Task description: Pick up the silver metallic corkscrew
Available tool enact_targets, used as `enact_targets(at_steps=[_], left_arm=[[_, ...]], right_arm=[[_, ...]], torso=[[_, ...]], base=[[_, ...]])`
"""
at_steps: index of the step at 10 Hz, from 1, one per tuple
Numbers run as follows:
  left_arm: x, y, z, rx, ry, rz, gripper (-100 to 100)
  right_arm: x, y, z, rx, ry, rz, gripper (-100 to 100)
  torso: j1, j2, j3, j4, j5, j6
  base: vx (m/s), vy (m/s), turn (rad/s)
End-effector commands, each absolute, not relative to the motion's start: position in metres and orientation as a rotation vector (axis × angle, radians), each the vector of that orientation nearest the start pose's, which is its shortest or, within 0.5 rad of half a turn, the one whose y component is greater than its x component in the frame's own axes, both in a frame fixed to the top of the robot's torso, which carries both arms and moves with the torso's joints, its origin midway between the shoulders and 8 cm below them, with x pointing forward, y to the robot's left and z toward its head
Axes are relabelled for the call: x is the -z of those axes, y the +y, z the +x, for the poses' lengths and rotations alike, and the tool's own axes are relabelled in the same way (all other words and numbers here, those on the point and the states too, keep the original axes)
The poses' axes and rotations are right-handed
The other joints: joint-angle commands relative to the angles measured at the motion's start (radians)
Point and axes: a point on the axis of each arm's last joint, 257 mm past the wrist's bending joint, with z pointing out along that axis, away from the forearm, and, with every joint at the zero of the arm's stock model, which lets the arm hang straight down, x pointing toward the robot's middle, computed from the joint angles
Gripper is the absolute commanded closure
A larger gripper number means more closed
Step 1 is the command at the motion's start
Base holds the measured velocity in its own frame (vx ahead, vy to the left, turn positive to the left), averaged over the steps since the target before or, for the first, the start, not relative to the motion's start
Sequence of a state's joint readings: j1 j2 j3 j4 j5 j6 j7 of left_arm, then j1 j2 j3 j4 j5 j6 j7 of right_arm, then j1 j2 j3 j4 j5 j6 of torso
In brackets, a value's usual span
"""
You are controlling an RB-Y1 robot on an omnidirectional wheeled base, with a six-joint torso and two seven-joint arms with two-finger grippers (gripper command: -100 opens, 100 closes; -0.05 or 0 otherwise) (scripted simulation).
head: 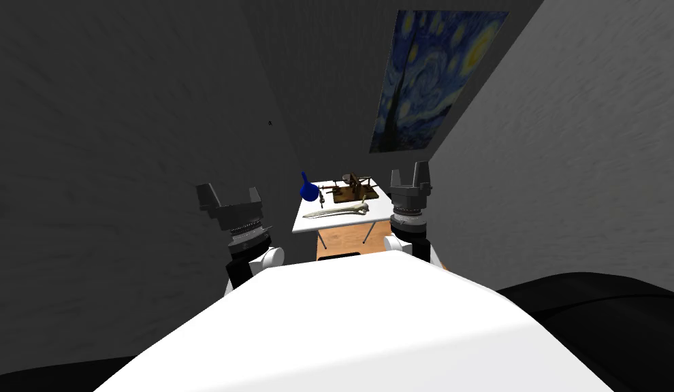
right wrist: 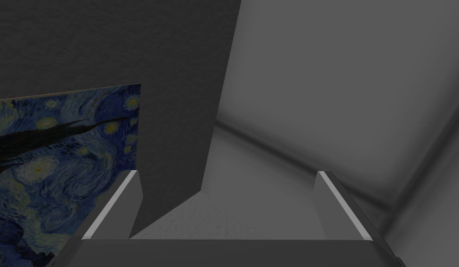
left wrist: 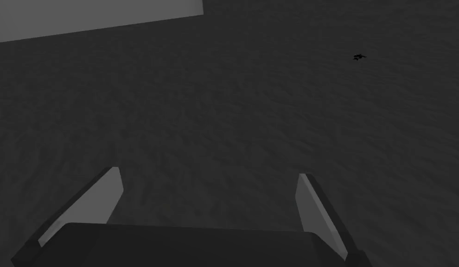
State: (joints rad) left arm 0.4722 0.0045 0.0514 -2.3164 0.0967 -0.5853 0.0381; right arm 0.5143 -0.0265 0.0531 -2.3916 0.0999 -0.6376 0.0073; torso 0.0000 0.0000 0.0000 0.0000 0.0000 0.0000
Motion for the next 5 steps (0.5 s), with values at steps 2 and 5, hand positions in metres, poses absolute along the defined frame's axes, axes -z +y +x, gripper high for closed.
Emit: enact_targets(at_steps=[2, 5], left_arm=[[-0.06, 0.298, 0.33, 1.413, 0.5, -0.621, -100], [-0.048, 0.301, 0.351, 1.451, 0.566, -0.688, -100]], right_arm=[[-0.088, -0.237, 0.296, -1.334, 0.528, 0.39, 0], [-0.088, -0.237, 0.296, -1.334, 0.528, 0.39, 0]], torso=[[-0.001, 0.002, 0.001, 0.0, 0.0, 0.0], [-0.004, 0.005, 0.003, 0.001, -0.001, 0.0]], base=[[-0.054, -0.038, -0.03], [-0.075, -0.065, -0.03]])
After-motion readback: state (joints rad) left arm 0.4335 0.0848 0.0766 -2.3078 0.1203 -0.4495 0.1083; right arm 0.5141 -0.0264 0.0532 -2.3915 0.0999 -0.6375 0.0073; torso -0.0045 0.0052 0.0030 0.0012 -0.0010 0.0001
